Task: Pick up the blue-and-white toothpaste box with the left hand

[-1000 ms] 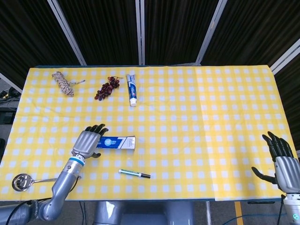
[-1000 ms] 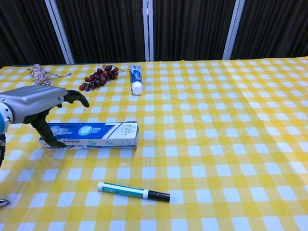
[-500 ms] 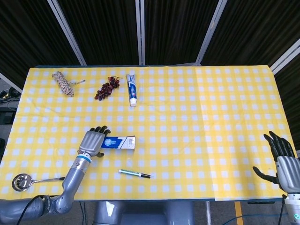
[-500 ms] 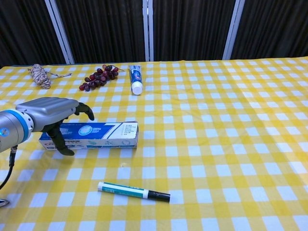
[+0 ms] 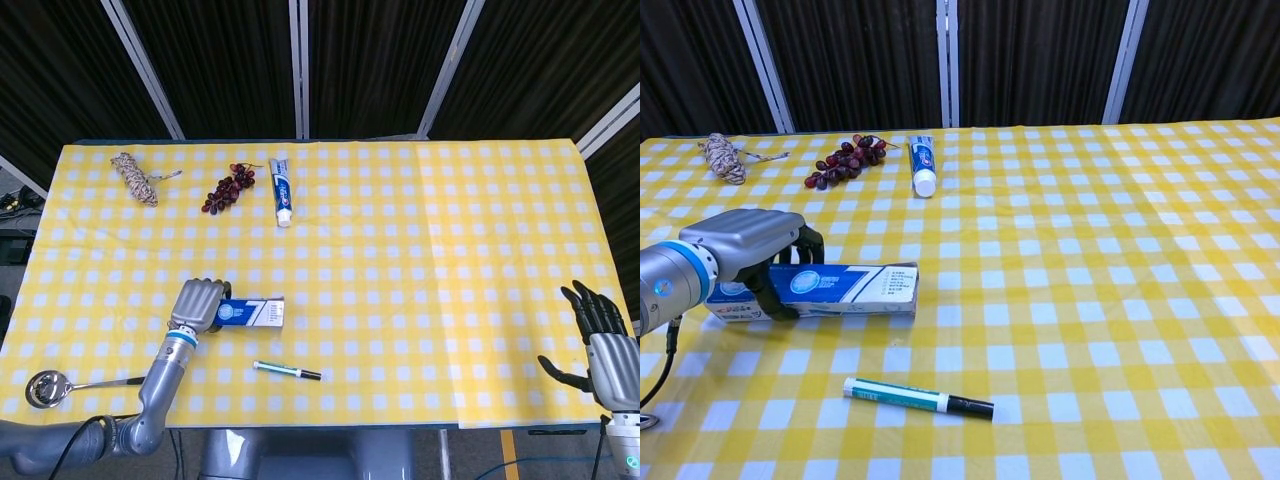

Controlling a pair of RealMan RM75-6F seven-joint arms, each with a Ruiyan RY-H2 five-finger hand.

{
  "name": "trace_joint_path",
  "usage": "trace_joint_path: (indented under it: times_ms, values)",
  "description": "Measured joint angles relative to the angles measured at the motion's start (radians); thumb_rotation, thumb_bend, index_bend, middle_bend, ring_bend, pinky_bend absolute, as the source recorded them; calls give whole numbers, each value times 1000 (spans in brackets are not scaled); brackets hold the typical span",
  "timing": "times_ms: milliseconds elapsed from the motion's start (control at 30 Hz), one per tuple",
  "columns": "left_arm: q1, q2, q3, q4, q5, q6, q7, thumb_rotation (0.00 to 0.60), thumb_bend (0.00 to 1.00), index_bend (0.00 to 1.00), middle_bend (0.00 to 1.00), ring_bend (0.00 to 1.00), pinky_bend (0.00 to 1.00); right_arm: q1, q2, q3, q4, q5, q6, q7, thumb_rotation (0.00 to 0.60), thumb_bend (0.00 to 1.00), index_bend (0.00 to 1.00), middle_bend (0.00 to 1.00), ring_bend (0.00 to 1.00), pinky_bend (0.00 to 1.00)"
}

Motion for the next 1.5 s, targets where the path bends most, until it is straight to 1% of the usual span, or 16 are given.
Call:
trace_joint_path:
  times_ms: [167,300,500,600,733,833,967,1200,1300,1433,1500]
  values:
    - [13,0,0,7,61,47,-40,600,326,544,444,425,462,0,-1,-1,-1,-3,0,-4,600,85,0,0,0,0]
    - [22,19,-3,-3,103,75,-68,600,326,544,444,425,462,-1,-1,-1,-3,-4,2,-5,600,84,0,0,0,0]
    - [28,61,-13,-26,167,110,-95,600,327,544,444,425,462,-1,0,-2,-4,-4,2,-6,600,84,0,0,0,0]
    - [26,104,-22,-40,203,125,-98,600,326,542,444,425,462,-2,1,-1,-6,-4,4,-5,600,85,0,0,0,0]
    - [16,194,-28,-67,243,139,-45,600,326,527,433,425,457,-3,2,-2,-7,-5,5,-5,600,85,0,0,0,0]
    - [8,242,-32,-80,273,154,10,600,325,508,418,425,449,-3,2,-2,-8,-5,4,-6,600,85,0,0,0,0]
    - [-2,292,-41,-93,300,173,62,600,325,479,394,413,443,-3,1,-4,-10,-8,4,-10,600,84,0,0,0,0]
    - [-24,379,-57,-98,347,192,149,600,324,462,377,399,437,-4,0,-5,-12,-11,6,-16,600,85,0,0,0,0]
    - [-34,407,-52,-88,409,208,174,600,325,452,362,386,429,-5,2,-4,-14,-10,8,-14,600,85,0,0,0,0]
    - [-48,445,-25,-27,569,239,231,600,324,429,341,365,421,-5,4,-5,-16,-8,6,-14,600,84,0,0,0,0]
    - [-54,464,-15,3,631,252,245,600,324,410,331,357,418,-6,4,-5,-18,-9,7,-15,600,85,0,0,0,0]
